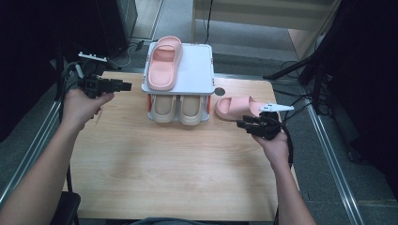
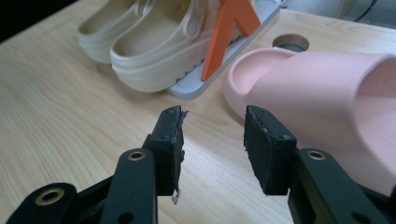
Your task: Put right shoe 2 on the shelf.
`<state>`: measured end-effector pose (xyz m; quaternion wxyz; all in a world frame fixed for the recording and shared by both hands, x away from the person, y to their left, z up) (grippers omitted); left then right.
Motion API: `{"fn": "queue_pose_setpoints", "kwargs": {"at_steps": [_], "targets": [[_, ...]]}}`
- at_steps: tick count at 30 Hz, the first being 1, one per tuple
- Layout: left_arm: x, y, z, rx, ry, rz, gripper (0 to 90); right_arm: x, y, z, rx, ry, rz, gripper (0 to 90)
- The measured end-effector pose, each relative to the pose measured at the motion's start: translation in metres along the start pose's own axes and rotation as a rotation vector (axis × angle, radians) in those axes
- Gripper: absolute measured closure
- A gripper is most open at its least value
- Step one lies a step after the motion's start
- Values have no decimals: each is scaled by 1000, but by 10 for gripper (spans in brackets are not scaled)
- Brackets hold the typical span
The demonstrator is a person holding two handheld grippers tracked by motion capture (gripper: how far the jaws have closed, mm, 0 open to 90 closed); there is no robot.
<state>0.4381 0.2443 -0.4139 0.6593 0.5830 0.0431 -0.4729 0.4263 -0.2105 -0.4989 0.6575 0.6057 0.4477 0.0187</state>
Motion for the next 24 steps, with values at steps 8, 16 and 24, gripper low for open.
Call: {"fn": "queue_pose_setpoints", "kwargs": {"at_steps": [8, 16, 24], "targets": [[0, -32, 0, -2, -8, 1, 493, 7, 3, 30, -10, -54, -8, 580], [2, -59, 3, -16, -15, 9, 486, 16, -1, 61, 6, -86, -40, 525], [2, -82, 5, -27, -18, 20, 481, 34, -5, 76, 9, -75, -70, 499]]}}
Point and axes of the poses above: each handheld gripper's, and its own axes: x roughly forward along the jaws, y roughly out of its top, z roughly to its right, the point moved 7 cm from there along x, roughly forward along the jaws, and after that the axes turned 5 degrees about -y, right-handed, at the moved point
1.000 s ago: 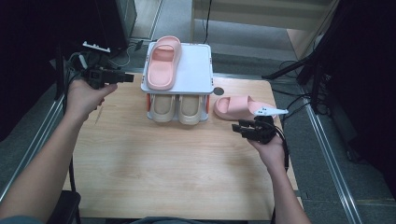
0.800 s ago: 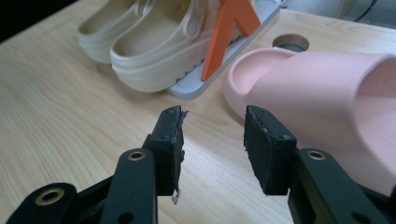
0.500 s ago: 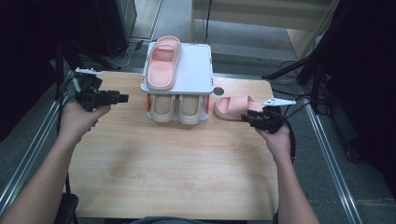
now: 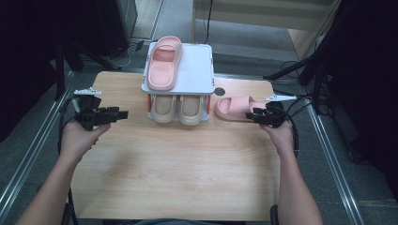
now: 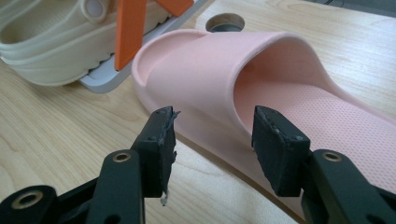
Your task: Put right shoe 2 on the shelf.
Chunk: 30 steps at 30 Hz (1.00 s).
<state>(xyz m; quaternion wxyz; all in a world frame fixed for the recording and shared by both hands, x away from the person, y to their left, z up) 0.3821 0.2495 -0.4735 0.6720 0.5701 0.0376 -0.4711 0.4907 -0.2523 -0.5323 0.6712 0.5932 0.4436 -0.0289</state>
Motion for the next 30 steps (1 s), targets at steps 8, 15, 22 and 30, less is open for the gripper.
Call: {"fn": "queue_pose_setpoints", "kwargs": {"at_steps": [8, 15, 22, 30], "targets": [[-1, -17, -1, -4, 2, -7, 479, 11, 4, 1, -30, -9, -2, 501], [-4, -23, -2, -15, 4, -5, 478, 22, 2, 1, -70, -29, -44, 493], [-7, -25, -11, -42, 12, 17, 478, 27, 0, -1, -76, -55, -65, 535], [-6, -29, -18, -57, 24, 11, 478, 23, -1, -6, -80, -41, -87, 679]]}}
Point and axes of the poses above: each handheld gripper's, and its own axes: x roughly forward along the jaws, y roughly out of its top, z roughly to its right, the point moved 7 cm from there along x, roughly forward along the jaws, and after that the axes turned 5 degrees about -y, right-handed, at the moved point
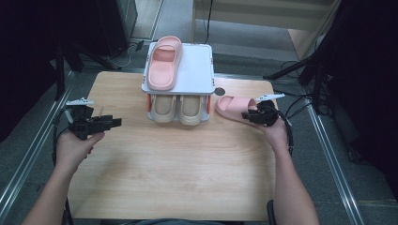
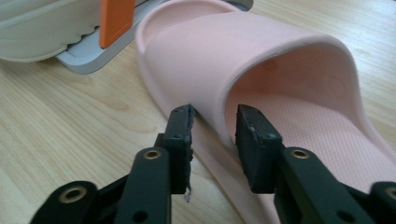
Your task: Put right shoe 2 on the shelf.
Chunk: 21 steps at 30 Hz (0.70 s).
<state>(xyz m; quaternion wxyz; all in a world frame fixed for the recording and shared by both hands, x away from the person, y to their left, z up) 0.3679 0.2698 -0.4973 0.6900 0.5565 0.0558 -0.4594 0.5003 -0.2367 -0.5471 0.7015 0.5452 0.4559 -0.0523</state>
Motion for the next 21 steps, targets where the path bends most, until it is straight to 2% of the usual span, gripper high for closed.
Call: {"fn": "queue_pose_setpoints", "kwargs": {"at_steps": [4, 6, 7, 9, 11, 15, 17, 19, 21], "targets": [[4, -2, 1, 2, 0, -6, 479, -1, 0, -6, 3, -7, -21, 721], [6, -2, 1, 5, -5, -16, 479, -1, 0, -9, 34, 5, -41, 741], [6, -2, 1, 5, -4, -17, 479, -2, 1, -11, 70, 7, -55, 746], [9, -2, 2, 7, -6, -19, 480, -2, 2, -13, 96, 12, -66, 774], [12, -2, 3, 15, -8, -32, 480, -1, 2, -19, 113, 30, -68, 800], [16, 0, 5, 19, -14, -29, 481, 1, 5, -33, 117, 13, -74, 818], [19, 1, 7, 26, -19, -40, 481, 2, 7, -37, 121, 8, -72, 805], [22, 1, 8, 28, -22, -44, 481, 3, 8, -39, 136, 7, -66, 743], [24, 1, 8, 37, -23, -54, 481, 1, 10, -39, 155, 31, -52, 698]]}}
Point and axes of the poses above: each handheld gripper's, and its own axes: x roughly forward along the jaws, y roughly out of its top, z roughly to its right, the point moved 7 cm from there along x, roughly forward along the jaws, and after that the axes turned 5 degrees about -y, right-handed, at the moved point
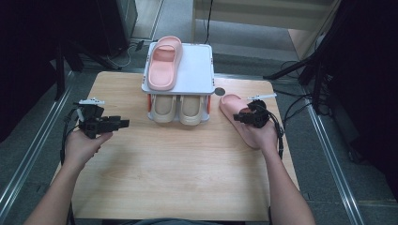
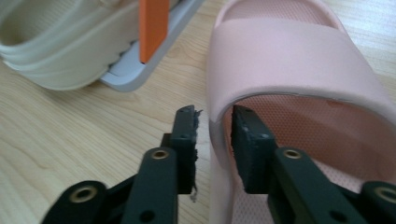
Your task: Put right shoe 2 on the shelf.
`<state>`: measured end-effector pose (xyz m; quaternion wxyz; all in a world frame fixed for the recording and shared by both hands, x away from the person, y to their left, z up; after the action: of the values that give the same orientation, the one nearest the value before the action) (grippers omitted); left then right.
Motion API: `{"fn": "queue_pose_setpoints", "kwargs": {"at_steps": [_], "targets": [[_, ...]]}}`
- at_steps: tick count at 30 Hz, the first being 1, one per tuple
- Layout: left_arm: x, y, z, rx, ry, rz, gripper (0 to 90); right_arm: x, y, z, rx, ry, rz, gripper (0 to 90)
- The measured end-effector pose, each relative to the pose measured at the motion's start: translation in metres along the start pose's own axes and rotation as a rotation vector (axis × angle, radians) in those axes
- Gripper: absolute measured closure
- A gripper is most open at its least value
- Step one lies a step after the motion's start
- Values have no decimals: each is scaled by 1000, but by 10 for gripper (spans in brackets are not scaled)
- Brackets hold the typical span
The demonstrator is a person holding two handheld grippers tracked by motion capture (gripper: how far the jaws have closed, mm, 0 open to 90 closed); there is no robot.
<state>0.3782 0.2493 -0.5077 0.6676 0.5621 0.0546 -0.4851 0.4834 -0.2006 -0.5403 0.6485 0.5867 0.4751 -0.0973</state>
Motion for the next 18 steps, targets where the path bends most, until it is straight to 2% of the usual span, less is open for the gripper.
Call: {"fn": "queue_pose_setpoints", "kwargs": {"at_steps": [4, 7, 8, 10, 13, 15, 18], "targets": [[2, 1, 0, 7, -1, -3, 483, -16, 0, 1, -15, 0, 34, 700], [3, 2, 1, 7, -5, -3, 484, -28, -3, 6, -20, 2, 45, 841], [3, 2, 1, 10, -6, -8, 485, -30, -6, 9, -18, -20, 26, 897], [4, 3, 1, 14, -2, -1, 491, -30, -12, 15, -17, -50, 3, 900], [6, 3, 2, 15, -8, -6, 495, -26, -17, 23, 9, -70, -18, 900], [7, 2, 1, 13, -10, -11, 497, -23, -17, 25, 26, -54, -14, 900], [9, 2, 0, 9, -7, -14, 498, -13, -20, 20, -4, -51, -42, 900]]}}
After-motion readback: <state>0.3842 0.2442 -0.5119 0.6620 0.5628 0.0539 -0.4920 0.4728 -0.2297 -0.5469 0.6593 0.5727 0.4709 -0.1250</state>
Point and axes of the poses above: each handheld gripper's, and its own axes: x roughly forward along the jaws, y roughly out of its top, z roughly to its right, the point moved 7 cm from there along x, roughly forward along the jaws, and after that the axes turned 5 degrees about -y, right-handed, at the moved point
